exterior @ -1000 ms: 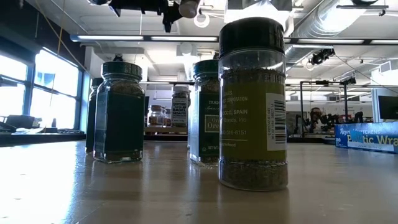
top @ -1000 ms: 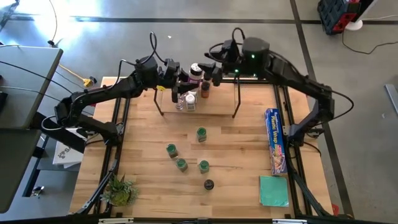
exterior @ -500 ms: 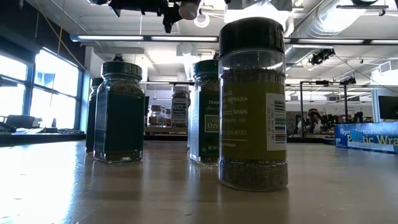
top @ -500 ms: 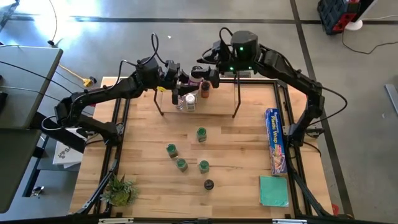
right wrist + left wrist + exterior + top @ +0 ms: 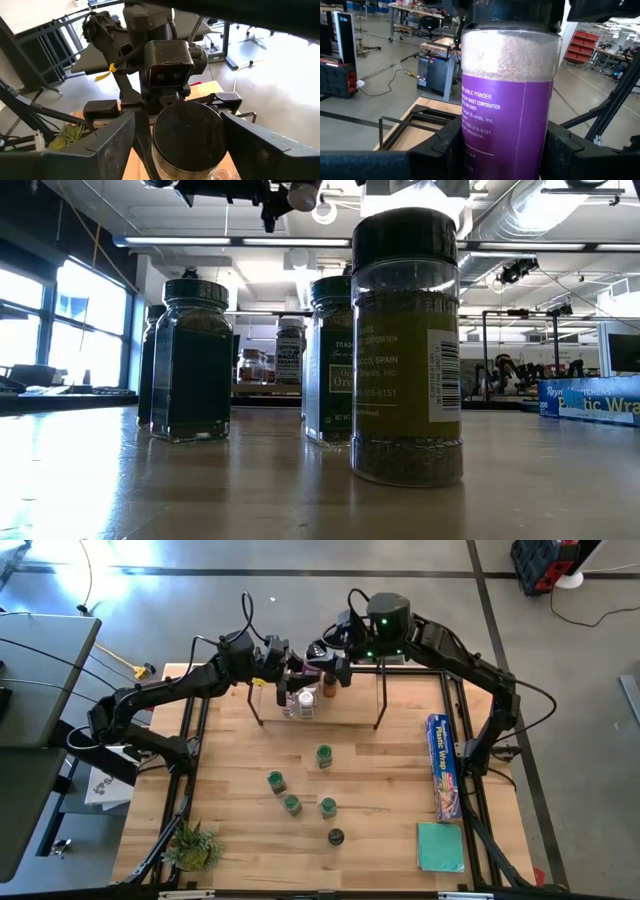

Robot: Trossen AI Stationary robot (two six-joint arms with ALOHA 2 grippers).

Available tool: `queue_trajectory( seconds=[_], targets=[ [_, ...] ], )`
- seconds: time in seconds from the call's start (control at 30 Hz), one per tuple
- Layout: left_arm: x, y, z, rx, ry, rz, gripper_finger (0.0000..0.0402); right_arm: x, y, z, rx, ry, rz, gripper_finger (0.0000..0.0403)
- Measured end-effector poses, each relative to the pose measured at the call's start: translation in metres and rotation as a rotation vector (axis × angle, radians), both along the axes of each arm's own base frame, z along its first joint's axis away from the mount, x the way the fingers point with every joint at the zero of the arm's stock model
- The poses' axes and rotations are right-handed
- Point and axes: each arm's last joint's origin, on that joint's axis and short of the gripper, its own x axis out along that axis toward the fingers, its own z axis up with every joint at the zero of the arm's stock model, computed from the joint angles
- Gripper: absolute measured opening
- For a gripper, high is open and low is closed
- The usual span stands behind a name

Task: Shelf spices
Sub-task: Put the top black seasoning bottle on the shelf aligned with the other black seasoning bottle

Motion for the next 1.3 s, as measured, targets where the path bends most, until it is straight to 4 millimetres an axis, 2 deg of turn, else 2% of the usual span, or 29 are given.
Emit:
queue_trajectory(
  seconds=[0.1,0.23,0.37,0.47,0.63,0.73,0.9,0.97,1.07,1.3],
  targets=[
    [0.0,0.0,0.0,-0.001,0.001,-0.002,0.0177,0.002,0.0,-0.002,-0.016,0.008,-0.003,0.0257],
    [0.0,0.0,-0.001,0.0,0.007,-0.004,0.0177,0.005,0.0,-0.004,-0.013,0.015,-0.009,0.0193],
    [-0.001,0.001,-0.003,0.001,0.029,0.0,0.0191,0.004,0.0,-0.006,-0.01,0.032,-0.015,0.019],
    [-0.005,0.008,-0.007,-0.017,0.071,0.005,0.0222,0.002,0.0,-0.007,0.002,0.063,-0.06,0.019],
    [-0.029,0.024,-0.005,-0.051,0.127,0.07,0.0277,-0.014,-0.004,-0.014,0.059,0.206,-0.133,0.019],
    [-0.052,0.029,0.002,-0.03,0.157,0.171,0.0284,-0.007,0.003,-0.043,0.053,0.361,-0.106,0.019],
    [-0.087,0.025,0.016,0.04,0.193,0.293,0.0283,0.017,0.009,-0.117,0.077,0.487,-0.096,0.019],
    [-0.096,0.021,0.022,0.058,0.186,0.312,0.0282,0.022,0.006,-0.132,0.052,0.445,-0.139,0.019],
    [-0.106,0.015,0.026,0.055,0.192,0.327,0.0282,0.021,0.003,-0.158,0.045,0.481,-0.237,0.019],
    [-0.114,0.009,0.026,0.041,0.216,0.326,0.0282,0.017,-0.009,-0.184,0.035,0.529,-0.315,0.019]
  ],
)
